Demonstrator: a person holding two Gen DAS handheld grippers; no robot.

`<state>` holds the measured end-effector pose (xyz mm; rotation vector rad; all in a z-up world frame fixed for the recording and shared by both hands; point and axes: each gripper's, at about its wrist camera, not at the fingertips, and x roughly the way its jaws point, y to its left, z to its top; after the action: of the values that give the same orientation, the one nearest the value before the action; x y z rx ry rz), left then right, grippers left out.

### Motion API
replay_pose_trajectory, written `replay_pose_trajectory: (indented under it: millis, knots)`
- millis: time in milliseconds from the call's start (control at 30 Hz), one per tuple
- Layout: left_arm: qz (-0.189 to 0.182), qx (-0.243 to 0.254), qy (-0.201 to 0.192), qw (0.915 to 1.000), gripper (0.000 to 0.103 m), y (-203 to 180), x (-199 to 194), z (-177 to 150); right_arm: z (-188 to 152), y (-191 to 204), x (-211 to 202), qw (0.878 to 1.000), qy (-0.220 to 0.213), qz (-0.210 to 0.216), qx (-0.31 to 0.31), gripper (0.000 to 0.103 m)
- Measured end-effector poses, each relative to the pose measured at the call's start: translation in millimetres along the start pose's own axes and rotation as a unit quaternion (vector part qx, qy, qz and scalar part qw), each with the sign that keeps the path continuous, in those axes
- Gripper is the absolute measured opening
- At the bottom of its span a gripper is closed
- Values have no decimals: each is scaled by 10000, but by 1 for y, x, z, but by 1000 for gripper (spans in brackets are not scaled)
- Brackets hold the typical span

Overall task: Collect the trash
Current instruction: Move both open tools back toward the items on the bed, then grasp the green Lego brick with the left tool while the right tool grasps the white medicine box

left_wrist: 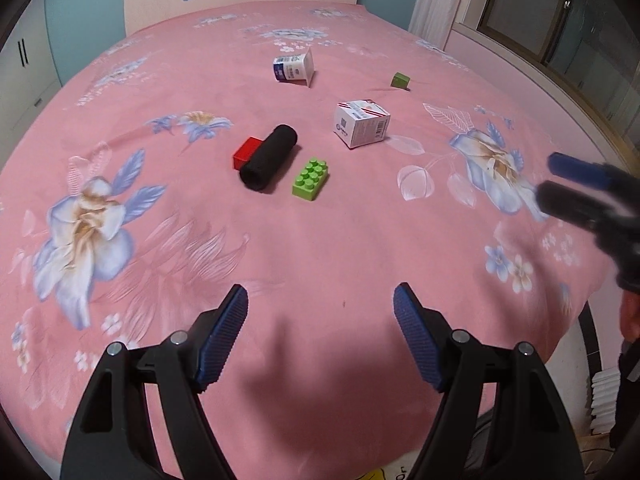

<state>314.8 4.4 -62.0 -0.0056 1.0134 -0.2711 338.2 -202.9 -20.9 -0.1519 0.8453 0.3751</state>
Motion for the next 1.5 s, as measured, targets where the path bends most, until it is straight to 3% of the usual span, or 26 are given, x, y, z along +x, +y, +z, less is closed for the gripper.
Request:
replay_pose_trajectory:
  millis: [400, 667, 833, 1000, 1067, 1133, 1233, 1500]
  knots:
    - [-345, 170, 92, 9992, 77, -8, 67, 38, 34, -20, 103, 9995, 312, -68, 33, 72]
    - [-429, 142, 140, 9989, 74, 5, 113, 60, 57, -32, 171, 9985, 507, 171, 132, 72]
    - [-360, 333, 6, 9988, 65, 4, 127, 70, 73, -33, 206, 9980, 542, 230, 212, 72]
    - [-459, 266, -44, 9986, 40, 10, 135, 80, 82, -39, 236, 9961, 692, 292, 469, 72]
    - [-547, 202, -30, 9983, 31, 13, 138, 84, 85, -41, 241, 9960, 681, 319, 488, 72]
    - [-558, 188, -25, 9983, 24, 14, 139, 86, 86, -40, 243, 9966, 663, 255, 426, 63]
    - [-561, 243, -34, 9981, 24, 11, 138, 84, 85, -41, 242, 9967, 659, 237, 412, 55]
    - [-554, 290, 1, 9980, 24, 2, 121, 76, 78, -40, 212, 9966, 604, 272, 494, 55]
